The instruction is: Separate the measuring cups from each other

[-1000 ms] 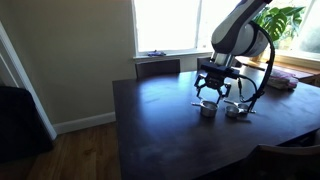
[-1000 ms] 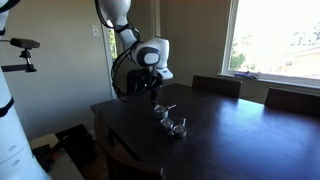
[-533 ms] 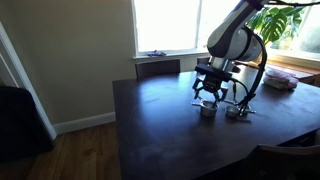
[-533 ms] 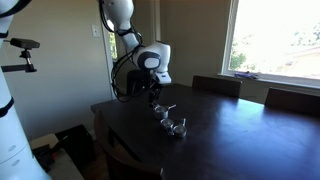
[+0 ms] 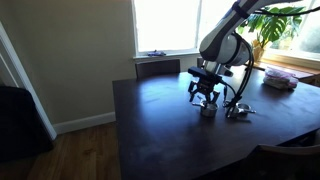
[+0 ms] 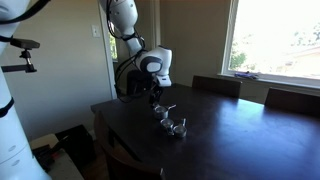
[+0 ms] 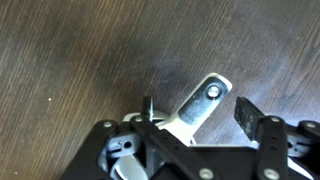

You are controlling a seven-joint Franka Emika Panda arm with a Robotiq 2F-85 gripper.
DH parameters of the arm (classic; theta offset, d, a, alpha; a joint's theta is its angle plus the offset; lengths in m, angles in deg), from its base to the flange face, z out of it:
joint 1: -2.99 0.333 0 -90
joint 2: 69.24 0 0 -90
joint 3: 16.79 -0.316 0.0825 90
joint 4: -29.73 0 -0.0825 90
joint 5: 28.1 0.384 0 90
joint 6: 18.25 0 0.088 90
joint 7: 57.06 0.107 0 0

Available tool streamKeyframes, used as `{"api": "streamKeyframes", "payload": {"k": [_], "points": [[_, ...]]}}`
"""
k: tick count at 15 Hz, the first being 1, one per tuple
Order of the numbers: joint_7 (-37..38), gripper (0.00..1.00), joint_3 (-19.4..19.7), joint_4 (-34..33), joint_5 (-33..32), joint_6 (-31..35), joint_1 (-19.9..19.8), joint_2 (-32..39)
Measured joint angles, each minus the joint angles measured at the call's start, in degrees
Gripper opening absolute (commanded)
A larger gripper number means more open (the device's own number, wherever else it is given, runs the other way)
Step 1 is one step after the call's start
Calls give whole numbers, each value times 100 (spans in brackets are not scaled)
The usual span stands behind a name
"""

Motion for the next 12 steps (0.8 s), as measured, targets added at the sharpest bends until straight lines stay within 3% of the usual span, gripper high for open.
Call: {"api": "streamKeyframes", "payload": {"k": [7, 9, 12], "points": [[85, 7, -23, -171, 0, 2, 1, 141], [85, 13, -28, -183, 0, 3, 1, 152], [84, 13, -33, -183, -3, 4, 6, 152]]}}
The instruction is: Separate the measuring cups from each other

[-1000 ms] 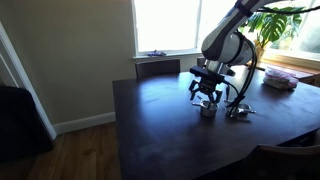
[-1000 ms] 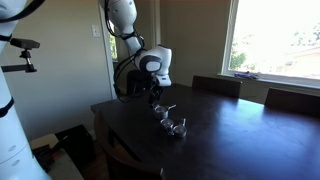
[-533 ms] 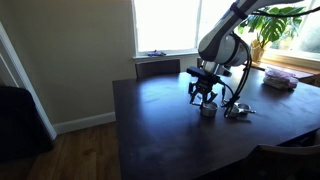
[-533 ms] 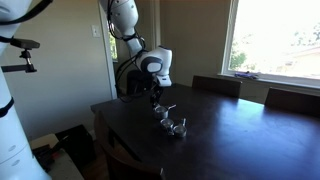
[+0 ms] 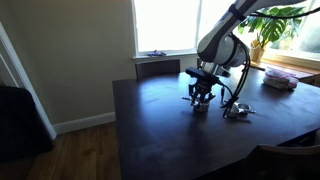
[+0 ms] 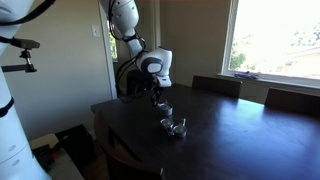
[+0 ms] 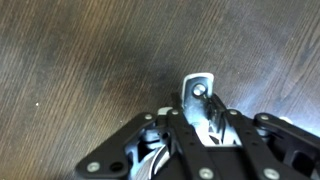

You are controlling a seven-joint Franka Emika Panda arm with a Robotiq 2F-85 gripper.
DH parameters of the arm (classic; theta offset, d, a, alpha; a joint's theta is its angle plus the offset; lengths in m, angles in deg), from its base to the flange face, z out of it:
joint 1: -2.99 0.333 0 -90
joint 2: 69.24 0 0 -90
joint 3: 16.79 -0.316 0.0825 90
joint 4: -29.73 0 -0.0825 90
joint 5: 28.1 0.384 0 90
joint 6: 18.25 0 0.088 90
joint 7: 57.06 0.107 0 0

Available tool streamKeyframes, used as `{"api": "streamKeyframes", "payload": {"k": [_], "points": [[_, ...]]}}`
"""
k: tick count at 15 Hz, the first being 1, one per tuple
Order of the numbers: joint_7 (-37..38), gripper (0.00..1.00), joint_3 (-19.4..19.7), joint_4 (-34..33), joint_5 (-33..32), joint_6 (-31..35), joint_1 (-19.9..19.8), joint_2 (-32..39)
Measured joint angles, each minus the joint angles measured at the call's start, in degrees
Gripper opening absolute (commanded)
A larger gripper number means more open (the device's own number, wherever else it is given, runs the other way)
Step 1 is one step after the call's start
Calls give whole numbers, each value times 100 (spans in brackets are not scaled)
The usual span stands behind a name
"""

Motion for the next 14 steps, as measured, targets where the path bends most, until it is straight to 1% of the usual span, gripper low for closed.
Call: {"api": "streamKeyframes", "payload": {"k": [3, 5, 8, 14], "points": [[-48, 13, 0, 51, -20, 22, 23, -27], [-151, 13, -1, 198, -73, 142, 54, -99], [-366, 13, 0, 568, -151, 364, 105, -348], [-693, 13, -34, 1397, -205, 863, 205, -1118]]}}
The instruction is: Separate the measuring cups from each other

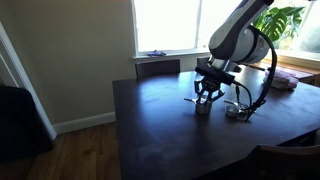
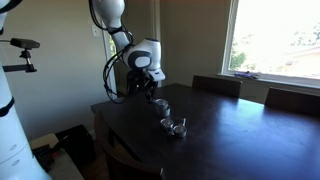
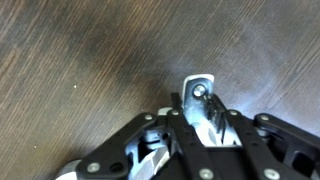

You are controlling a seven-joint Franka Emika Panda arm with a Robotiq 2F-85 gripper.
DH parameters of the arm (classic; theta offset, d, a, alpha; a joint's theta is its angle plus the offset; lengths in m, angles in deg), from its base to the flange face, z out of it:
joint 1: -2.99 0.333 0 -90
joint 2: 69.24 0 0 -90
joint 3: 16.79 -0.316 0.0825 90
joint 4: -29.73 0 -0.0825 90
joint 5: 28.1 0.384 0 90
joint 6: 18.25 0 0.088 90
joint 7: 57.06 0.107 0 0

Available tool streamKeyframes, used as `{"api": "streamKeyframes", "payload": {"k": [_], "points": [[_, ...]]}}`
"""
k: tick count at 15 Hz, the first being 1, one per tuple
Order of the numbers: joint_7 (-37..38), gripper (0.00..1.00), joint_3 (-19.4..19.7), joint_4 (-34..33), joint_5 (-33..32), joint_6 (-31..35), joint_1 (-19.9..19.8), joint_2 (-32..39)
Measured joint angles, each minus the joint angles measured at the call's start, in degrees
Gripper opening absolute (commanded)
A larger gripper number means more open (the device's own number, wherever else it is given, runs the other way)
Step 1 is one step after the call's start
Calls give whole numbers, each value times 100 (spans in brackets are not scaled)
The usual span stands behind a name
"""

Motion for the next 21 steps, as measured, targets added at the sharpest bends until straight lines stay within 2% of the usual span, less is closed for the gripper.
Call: {"api": "streamKeyframes", "payload": {"k": [6, 10, 17, 21], "points": [[-20, 13, 25, 557, -178, 257, 1, -661], [-9, 13, 233, 683, -266, 331, -50, -844], [-19, 12, 488, 660, -391, 341, -282, -728], [-145, 12, 463, 398, -410, 394, -307, -207]]}}
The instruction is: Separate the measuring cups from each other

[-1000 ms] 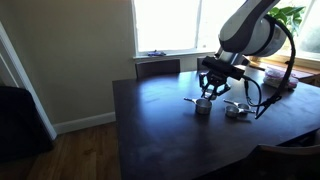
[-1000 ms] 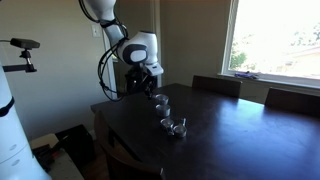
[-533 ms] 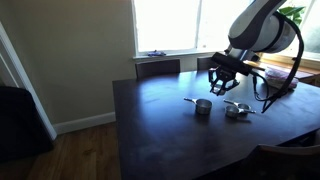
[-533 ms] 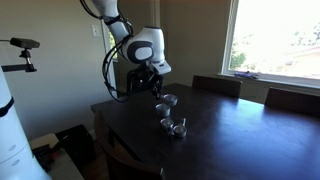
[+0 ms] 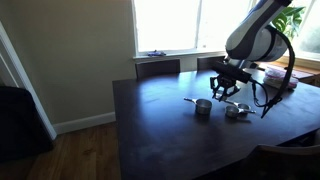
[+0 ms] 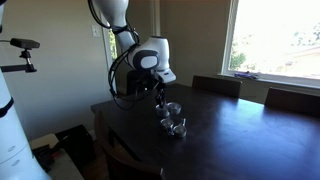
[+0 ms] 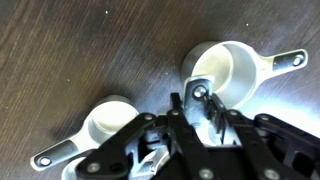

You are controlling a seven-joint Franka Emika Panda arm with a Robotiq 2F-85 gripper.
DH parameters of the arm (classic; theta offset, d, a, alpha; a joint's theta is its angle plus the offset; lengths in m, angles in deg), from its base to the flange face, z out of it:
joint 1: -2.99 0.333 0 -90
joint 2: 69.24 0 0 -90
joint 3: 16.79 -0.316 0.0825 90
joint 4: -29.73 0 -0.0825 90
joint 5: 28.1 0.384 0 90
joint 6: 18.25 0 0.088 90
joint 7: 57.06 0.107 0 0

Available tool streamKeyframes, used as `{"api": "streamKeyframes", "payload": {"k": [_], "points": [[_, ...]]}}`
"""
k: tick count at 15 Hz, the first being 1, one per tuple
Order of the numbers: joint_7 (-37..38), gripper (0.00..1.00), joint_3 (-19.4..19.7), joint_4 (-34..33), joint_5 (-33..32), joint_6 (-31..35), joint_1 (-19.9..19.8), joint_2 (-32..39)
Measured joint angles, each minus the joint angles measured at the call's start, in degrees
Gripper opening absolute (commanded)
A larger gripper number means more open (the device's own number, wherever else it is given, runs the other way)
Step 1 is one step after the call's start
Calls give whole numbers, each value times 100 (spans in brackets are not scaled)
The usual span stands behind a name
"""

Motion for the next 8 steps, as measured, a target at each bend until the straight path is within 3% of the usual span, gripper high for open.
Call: {"api": "streamKeyframes", "payload": {"k": [5, 6, 7, 8], "points": [[-210, 12, -35, -516, 0, 173, 0, 765], [-225, 20, -35, -604, 0, 180, -2, 872], [-239, 55, -33, -671, 1, 198, -4, 928], [-271, 56, -33, -719, 1, 198, -4, 958]]}}
